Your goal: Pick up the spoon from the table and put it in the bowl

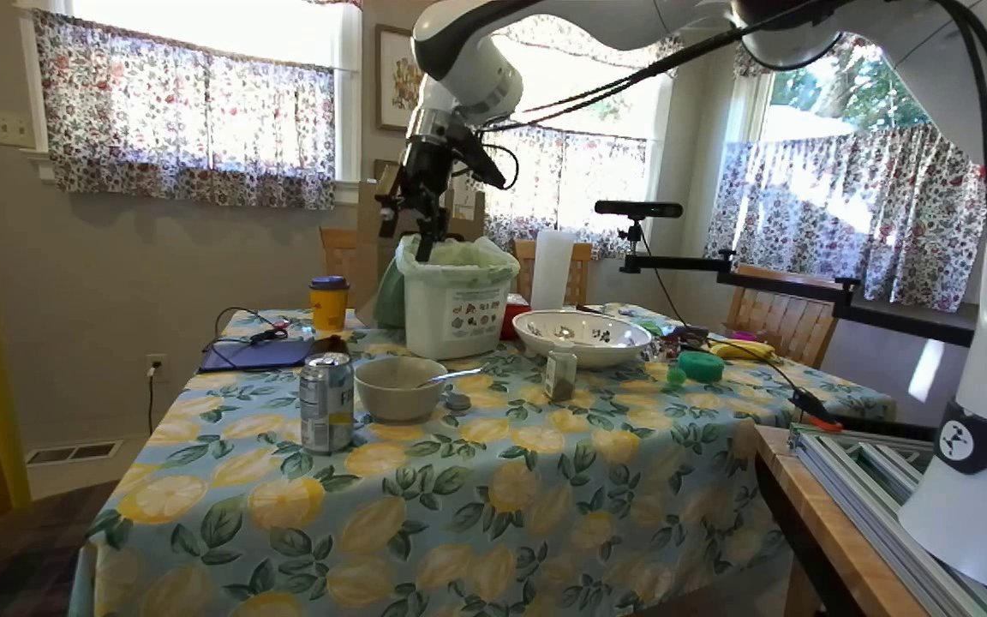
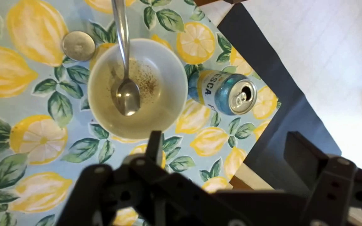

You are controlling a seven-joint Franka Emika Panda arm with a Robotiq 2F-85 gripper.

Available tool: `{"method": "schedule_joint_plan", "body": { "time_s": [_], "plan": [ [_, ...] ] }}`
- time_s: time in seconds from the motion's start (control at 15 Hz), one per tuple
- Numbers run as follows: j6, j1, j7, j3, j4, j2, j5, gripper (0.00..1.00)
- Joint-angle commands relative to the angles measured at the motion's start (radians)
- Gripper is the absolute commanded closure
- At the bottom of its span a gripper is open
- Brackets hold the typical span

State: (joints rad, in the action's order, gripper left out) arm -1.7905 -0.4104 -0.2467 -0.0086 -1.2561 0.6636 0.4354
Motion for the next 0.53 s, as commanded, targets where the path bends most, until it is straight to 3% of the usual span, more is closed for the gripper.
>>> {"method": "schedule_joint_plan", "body": {
  "time_s": [0.0, 0.47],
  "plan": [
    [0.005, 0.004, -0.010, -0.010, -0.014, -0.016, 0.006, 0.00],
    [-0.001, 0.006, -0.027, -0.012, -0.062, -0.045, 0.010, 0.00]
  ]
}}
